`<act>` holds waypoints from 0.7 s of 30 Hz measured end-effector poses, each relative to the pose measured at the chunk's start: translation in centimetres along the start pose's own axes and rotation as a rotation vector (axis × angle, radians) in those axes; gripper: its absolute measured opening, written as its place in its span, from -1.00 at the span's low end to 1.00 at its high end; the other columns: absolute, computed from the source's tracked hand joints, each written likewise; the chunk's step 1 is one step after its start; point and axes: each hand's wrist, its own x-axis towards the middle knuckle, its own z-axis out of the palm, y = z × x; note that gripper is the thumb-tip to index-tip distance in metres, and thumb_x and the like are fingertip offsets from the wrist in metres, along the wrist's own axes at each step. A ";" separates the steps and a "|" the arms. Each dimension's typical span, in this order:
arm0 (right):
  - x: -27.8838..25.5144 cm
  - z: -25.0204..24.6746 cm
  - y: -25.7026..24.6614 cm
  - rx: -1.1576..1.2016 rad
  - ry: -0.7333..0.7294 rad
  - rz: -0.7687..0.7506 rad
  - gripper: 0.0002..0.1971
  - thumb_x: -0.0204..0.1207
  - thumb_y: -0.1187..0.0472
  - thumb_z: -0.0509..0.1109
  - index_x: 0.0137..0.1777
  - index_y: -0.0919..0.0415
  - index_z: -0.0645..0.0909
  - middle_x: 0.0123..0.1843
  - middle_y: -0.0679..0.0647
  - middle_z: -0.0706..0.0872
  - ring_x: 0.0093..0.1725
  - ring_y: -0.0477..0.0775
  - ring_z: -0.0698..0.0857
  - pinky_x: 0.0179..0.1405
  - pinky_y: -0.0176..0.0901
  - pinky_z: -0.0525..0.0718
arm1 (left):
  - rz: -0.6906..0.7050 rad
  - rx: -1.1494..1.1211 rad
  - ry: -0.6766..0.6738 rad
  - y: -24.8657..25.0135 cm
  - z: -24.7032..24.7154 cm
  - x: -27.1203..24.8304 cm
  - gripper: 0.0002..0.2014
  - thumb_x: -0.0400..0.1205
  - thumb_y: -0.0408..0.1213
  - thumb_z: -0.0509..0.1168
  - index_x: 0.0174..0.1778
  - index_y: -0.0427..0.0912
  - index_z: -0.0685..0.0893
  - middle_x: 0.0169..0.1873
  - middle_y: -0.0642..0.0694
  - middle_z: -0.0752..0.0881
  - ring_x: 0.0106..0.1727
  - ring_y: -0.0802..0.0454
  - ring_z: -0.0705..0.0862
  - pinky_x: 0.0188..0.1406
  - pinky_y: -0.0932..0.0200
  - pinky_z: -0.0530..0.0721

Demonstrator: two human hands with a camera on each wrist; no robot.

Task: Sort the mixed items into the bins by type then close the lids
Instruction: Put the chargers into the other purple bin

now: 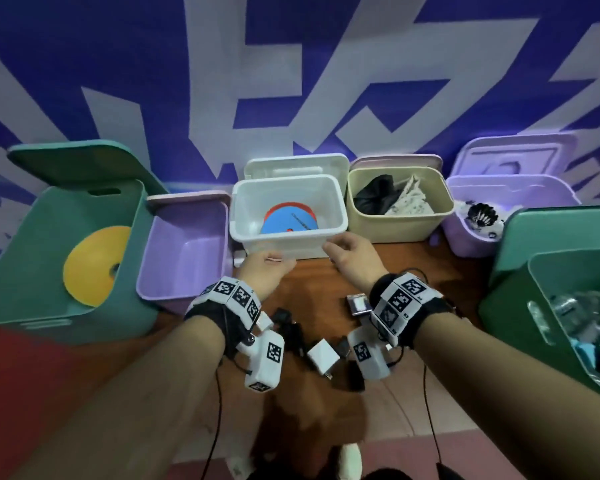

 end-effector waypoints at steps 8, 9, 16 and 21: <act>-1.4 -1.5 8.7 -0.148 -0.105 0.173 -0.73 0.58 0.05 0.36 0.18 0.17 0.65 0.09 0.10 0.71 0.07 0.11 0.67 0.11 -0.10 0.61 | -0.135 0.290 -0.054 -6.2 6.6 -3.2 -0.43 0.45 0.13 0.47 0.34 -0.01 0.63 0.32 -0.11 0.57 0.30 -0.08 0.59 0.34 0.13 0.53; -1.6 -1.5 9.7 -0.145 -0.122 0.196 -0.73 0.58 0.06 0.36 0.19 0.18 0.64 0.12 0.11 0.72 0.08 0.13 0.68 0.12 -0.05 0.65 | -0.137 0.329 -0.058 -6.8 7.2 -3.4 -0.42 0.45 0.14 0.46 0.36 -0.01 0.62 0.34 -0.11 0.53 0.32 -0.08 0.57 0.34 0.14 0.49; -3.1 -1.4 13.9 -0.316 -0.336 0.276 -0.63 0.50 0.06 0.47 0.25 0.15 0.59 -0.02 0.04 0.64 0.00 0.11 0.65 0.00 -0.03 0.66 | -0.212 0.514 -0.111 -9.2 9.2 -3.5 -0.30 0.48 0.24 0.38 0.54 0.11 0.42 0.65 -0.07 0.10 0.64 -0.20 0.11 0.58 -0.11 0.27; -4.2 -0.5 15.2 -0.498 -0.452 0.194 -0.38 0.35 -0.01 0.57 0.43 -0.08 0.51 0.36 0.04 0.46 0.37 0.16 0.54 0.34 0.05 0.57 | -0.245 0.563 -0.162 -10.6 9.8 -3.4 -0.15 0.48 0.21 0.41 0.65 0.18 0.18 0.69 -0.02 -0.19 0.69 -0.20 -0.16 0.63 -0.14 0.12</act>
